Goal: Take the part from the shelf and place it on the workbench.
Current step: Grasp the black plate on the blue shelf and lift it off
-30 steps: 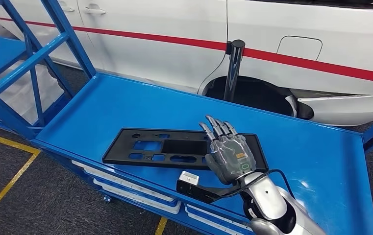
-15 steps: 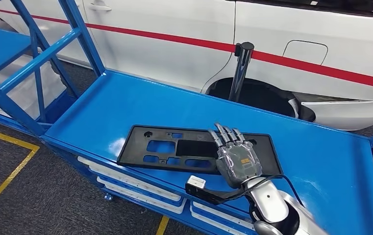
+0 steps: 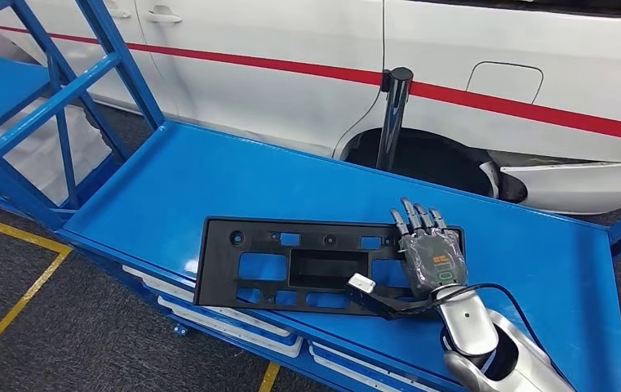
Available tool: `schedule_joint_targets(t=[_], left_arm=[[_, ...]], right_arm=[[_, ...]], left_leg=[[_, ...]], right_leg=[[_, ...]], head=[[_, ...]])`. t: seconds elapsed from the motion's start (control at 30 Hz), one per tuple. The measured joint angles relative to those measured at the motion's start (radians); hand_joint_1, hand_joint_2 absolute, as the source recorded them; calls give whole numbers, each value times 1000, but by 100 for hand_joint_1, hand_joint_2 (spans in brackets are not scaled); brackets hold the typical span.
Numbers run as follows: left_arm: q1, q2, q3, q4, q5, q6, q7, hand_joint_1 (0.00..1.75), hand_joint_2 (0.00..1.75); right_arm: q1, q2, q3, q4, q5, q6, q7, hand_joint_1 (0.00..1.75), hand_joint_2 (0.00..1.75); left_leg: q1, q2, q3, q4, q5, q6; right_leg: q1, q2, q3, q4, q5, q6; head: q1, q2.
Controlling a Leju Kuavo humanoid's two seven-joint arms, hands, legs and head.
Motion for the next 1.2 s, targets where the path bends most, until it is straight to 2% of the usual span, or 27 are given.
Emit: schedule_joint_targets(t=[0.03,0.1,0.13,0.17,0.23,0.27,0.33,0.37,0.43,0.47,0.5,0.53,0.57,0.63,0.67,0.7,0.8,0.83,0.9,0.97,1.0,1.03,1.07,1.13,1.17,1.2], left_arm=[[0,0,0,0,0,0,2,0,0],[-2,0,0,0,0,0,3,0,0],[-3,0,0,0,0,0,3,0,0],[-5,0,0,0,0,0,3,0,0],[-4,0,0,0,1,0,3,0,0],[-3,0,0,0,0,0,3,0,0],[-3,-1,0,0,-1,0,2,0,0],[-4,-1,0,0,-2,1,2,0,0],[-5,-2,0,0,-4,2,-1,0,0],[-4,-3,0,0,-5,3,-2,0,0],[-3,-3,0,0,-7,3,-3,0,0],[-3,-3,0,0,-8,3,-4,0,0],[-2,-4,0,0,-11,3,-4,0,0],[-3,-4,0,0,-19,3,-5,0,0],[-4,-4,-1,0,-27,3,-3,0,0],[-5,-5,-2,0,-36,3,0,0,0],[-5,-10,-4,0,-62,3,13,0,0],[-6,-12,-4,0,-66,3,17,0,0],[-8,-18,-5,0,-69,3,21,0,0],[-10,-22,-5,0,-66,3,22,0,0],[-10,-24,-5,0,-64,3,22,0,0],[-9,-25,-5,0,-62,3,22,0,0],[-9,-25,-5,0,-60,3,22,0,0],[-10,-25,-5,0,-56,3,25,0,0],[-10,-25,-5,0,-53,3,26,0,0],[-10,-25,-5,0,-50,3,29,0,0]], right_arm=[[3,-3,-6,4,-2,-1,0,0,175],[7,-6,-19,12,-12,-5,0,0,175],[9,-8,-26,14,-18,-8,0,0,175],[10,-9,-33,16,-23,-13,0,0,175],[13,-12,-44,18,-29,-19,-1,0,175],[15,-13,-49,18,-28,-21,-2,0,175],[16,-15,-54,19,-22,-23,-3,0,175],[17,-16,-56,19,-18,-24,-4,0,175],[20,-17,-57,20,-12,-27,-4,0,175],[22,-17,-57,20,-10,-29,-3,0,175],[23,-17,-58,20,-7,-32,-2,0,175],[24,-18,-60,20,-4,-37,-2,0,175],[24,-18,-63,20,-1,-44,-1,0,175],[25,-22,-72,17,5,-60,3,0,175],[27,-25,-77,12,8,-68,6,0,175],[32,-31,-83,2,10,-77,12,0,175],[53,-64,-115,-53,5,-88,28,0,175],[57,-78,-130,-75,0,-87,31,0,175],[60,-104,-159,-116,-9,-84,31,0,175],[61,-126,-184,-152,-11,-82,24,0,87],[61,-135,-194,-170,-11,-82,19,0,44],[60,-143,-204,-190,-11,-82,14,0,0],[58,-149,-212,-208,-11,-81,10,0,0],[52,-159,-228,-241,-12,-78,4,0,0],[48,-165,-234,-254,-14,-75,2,0,0],[45,-171,-239,-268,-16,-72,-1,0,0]], left_leg=[[0,0,19,-38,25,3],[-3,1,95,-196,91,13],[-6,2,127,-263,114,18],[-9,2,145,-304,125,21],[-17,3,148,-317,127,27],[-15,3,150,-321,130,32],[-11,4,156,-331,139,44],[-8,5,158,-335,144,48],[-10,5,157,-335,146,52],[-11,4,157,-335,146,53],[-11,3,157,-335,145,53],[-10,2,158,-335,145,52],[-9,0,159,-334,144,50],[-9,-2,161,-328,138,42],[-11,-2,160,-324,134,36],[-13,-3,158,-322,132,32],[-12,-4,153,-314,125,24],[-10,-2,145,-294,112,20],[-6,1,99,-189,55,10],[-3,1,32,-43,-3,4],[-3,1,12,-4,-11,4],[-3,1,10,-5,0,7],[-4,1,29,-49,29,13],[-11,2,97,-202,96,31],[-15,3,123,-263,118,38],[-19,5,137,-299,127,43]], right_leg=[[0,1,2,0,0,0],[1,1,5,0,0,1],[3,0,6,0,0,4],[3,0,6,0,-1,8],[2,-1,7,-4,0,20],[1,-1,7,-5,0,26],[1,0,-5,23,-22,35],[1,1,-26,70,-51,37],[1,1,-87,210,-121,39],[1,1,-115,272,-143,41],[1,1,-129,299,-145,42],[0,1,-123,285,-128,44],[-1,1,-99,233,-95,45],[-4,3,-29,84,-28,47],[-6,5,-6,32,-10,44],[-6,7,4,6,-4,41],[-4,8,2,2,-5,23],[-5,7,3,2,-4,18],[-6,6,4,1,-4,10],[-5,6,4,1,-4,7],[-4,7,4,1,-5,7],[-2,9,5,1,-5,6],[-1,11,7,1,-5,7],[2,12,9,1,-6,7],[4,11,10,1,-7,9],[5,10,9,1,-7,12]], head=[[0,0],[0,0],[0,0],[0,0],[1,0],[1,0],[3,0],[4,0],[5,0],[5,0],[5,0],[5,0],[5,0],[6,0],[6,0],[5,0],[5,0],[5,0],[4,0],[3,0],[3,0],[3,0],[3,0],[3,0],[3,0],[3,0]])
